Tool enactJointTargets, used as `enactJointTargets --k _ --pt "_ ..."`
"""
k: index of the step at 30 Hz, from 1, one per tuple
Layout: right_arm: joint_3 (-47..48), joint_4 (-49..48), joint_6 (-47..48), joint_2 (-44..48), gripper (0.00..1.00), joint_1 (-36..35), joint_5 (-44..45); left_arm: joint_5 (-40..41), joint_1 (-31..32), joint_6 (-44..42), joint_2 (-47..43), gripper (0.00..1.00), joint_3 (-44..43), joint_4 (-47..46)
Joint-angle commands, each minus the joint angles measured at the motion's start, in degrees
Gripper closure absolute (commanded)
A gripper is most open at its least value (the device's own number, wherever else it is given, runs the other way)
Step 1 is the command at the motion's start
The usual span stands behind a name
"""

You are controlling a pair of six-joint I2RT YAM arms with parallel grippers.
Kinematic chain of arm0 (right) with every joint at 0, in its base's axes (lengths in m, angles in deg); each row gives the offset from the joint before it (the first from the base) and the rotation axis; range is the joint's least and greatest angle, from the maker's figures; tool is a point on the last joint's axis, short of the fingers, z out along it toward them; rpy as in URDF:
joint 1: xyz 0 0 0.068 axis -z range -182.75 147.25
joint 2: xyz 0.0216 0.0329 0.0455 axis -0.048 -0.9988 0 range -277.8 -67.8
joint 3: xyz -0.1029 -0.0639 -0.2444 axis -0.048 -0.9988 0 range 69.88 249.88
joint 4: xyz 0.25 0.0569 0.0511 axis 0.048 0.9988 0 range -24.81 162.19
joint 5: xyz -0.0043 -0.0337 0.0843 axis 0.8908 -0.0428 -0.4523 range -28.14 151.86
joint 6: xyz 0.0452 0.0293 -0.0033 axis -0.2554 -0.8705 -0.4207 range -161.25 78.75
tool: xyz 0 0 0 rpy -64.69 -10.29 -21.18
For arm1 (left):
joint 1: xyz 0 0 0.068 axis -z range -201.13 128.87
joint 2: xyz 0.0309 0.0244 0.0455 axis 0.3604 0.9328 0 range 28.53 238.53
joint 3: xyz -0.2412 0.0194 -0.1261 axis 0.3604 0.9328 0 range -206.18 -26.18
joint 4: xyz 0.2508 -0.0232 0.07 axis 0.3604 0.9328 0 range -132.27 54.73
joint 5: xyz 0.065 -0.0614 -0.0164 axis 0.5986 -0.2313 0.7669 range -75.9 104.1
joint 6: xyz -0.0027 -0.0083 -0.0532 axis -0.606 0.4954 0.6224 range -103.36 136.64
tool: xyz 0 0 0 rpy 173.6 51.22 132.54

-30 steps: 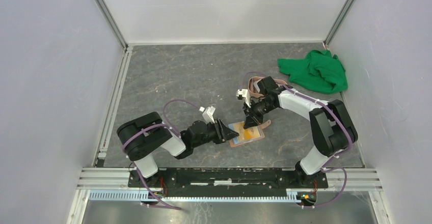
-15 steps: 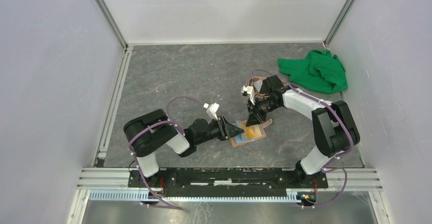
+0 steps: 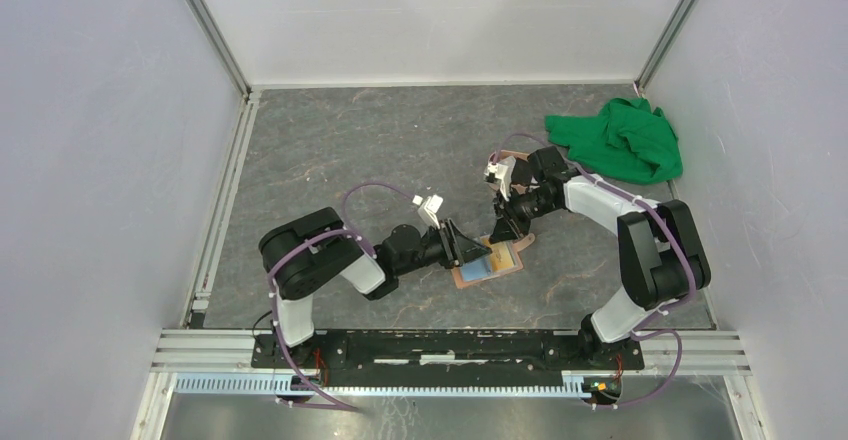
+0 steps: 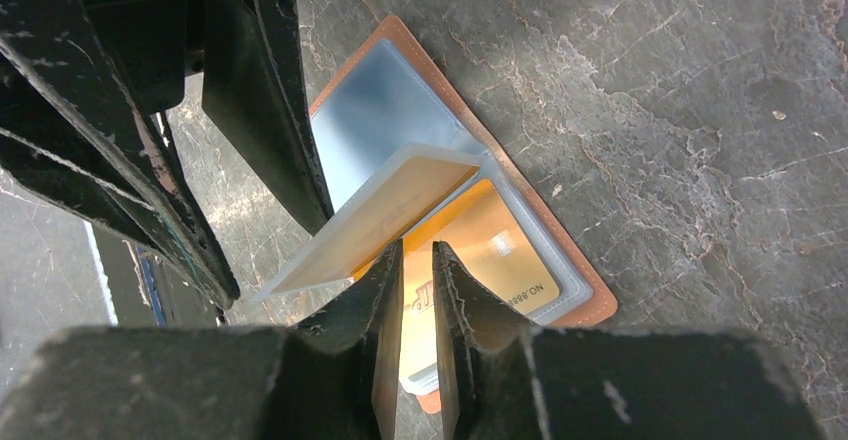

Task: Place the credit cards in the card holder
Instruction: Turn over the card slot in the card holder.

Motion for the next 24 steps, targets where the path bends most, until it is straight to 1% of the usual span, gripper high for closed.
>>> enactJointTargets --k 1,7,12,17,21,24 --pt "-0.02 -1.15 -0.5 0.44 0.78 0.17 -0.14 -1.29 -0.51 1.41 1.47 0.49 -2.05 -0.69" --pt "-0.02 -0.98 -0.43 0.2 0.77 1.12 -1.15 -2.01 -0.88 1.25 3.32 0.49 -3.94 0.32" --pt "-0.1 -0.85 -0.46 0.36 0.76 2.45 -1.37 -2.4 -1.13 1.17 4.68 0.52 -5.87 2.22" --pt "-0.1 -1.01 -0.45 0.69 0.76 4.18 -0.7 -2.57 -1.15 0.41 5.29 0.58 -7.79 5.6" --pt "-0.26 -1.22 -0.42 1.79 0.76 7.02 -0.25 -2.68 -1.16 0.37 6.07 0.67 -9.55 7.96" --pt "-0.93 -1.68 -0.19 3.3 0.76 8.8 -1.49 -3.08 -1.15 0.54 6.81 0.69 -10.61 9.36"
